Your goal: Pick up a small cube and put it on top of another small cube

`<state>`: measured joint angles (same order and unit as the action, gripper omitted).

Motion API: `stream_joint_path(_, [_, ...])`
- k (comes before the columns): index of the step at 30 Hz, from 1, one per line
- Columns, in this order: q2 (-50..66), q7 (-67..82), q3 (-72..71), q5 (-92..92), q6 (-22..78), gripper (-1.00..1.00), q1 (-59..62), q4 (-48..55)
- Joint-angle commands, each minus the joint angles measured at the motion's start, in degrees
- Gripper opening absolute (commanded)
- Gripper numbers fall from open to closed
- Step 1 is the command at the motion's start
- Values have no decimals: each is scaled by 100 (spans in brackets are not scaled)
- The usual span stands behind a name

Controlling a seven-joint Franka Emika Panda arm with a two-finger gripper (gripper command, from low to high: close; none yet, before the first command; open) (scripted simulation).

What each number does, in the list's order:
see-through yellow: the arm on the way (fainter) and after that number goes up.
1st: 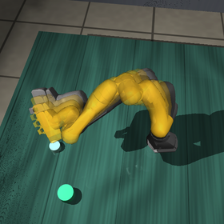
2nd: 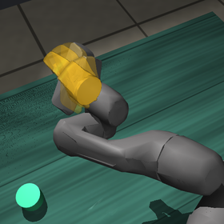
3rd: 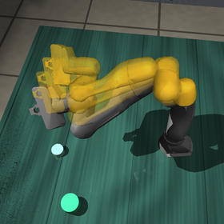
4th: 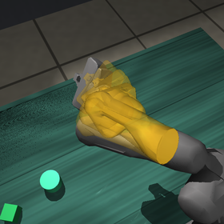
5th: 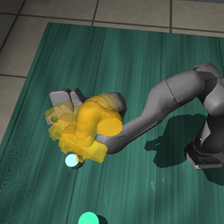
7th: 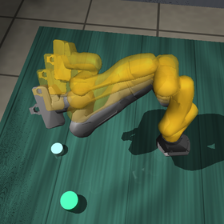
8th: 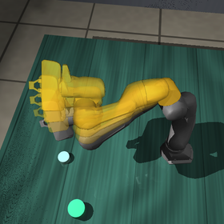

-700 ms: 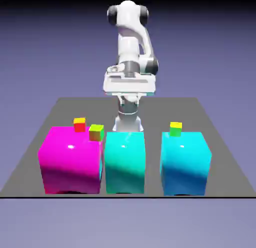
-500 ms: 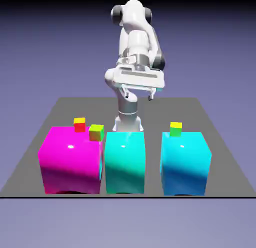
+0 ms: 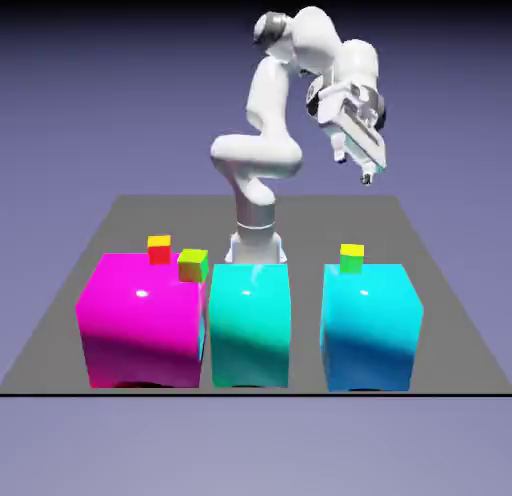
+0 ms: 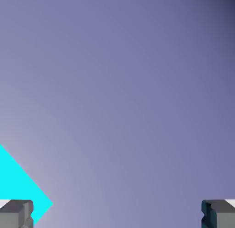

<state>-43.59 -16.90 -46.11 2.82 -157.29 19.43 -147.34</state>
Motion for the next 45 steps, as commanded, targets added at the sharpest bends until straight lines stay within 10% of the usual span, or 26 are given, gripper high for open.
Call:
stream_joint_path(1, [-49, 115, -208, 13, 75, 0, 91, 62])
stream_joint_path(35, [-1705, 3987, -7194, 440, 2608, 0, 3139, 2132])
stream_joint_path(40, [-2152, 3977, -7702, 653, 1827, 0, 3756, 2060])
stream_joint_path(41, [-2152, 3977, -7702, 653, 1827, -100, 3756, 2060])
stream_joint_path(45, [-1724, 3986, -7216, 450, 2574, -100, 3167, 2129])
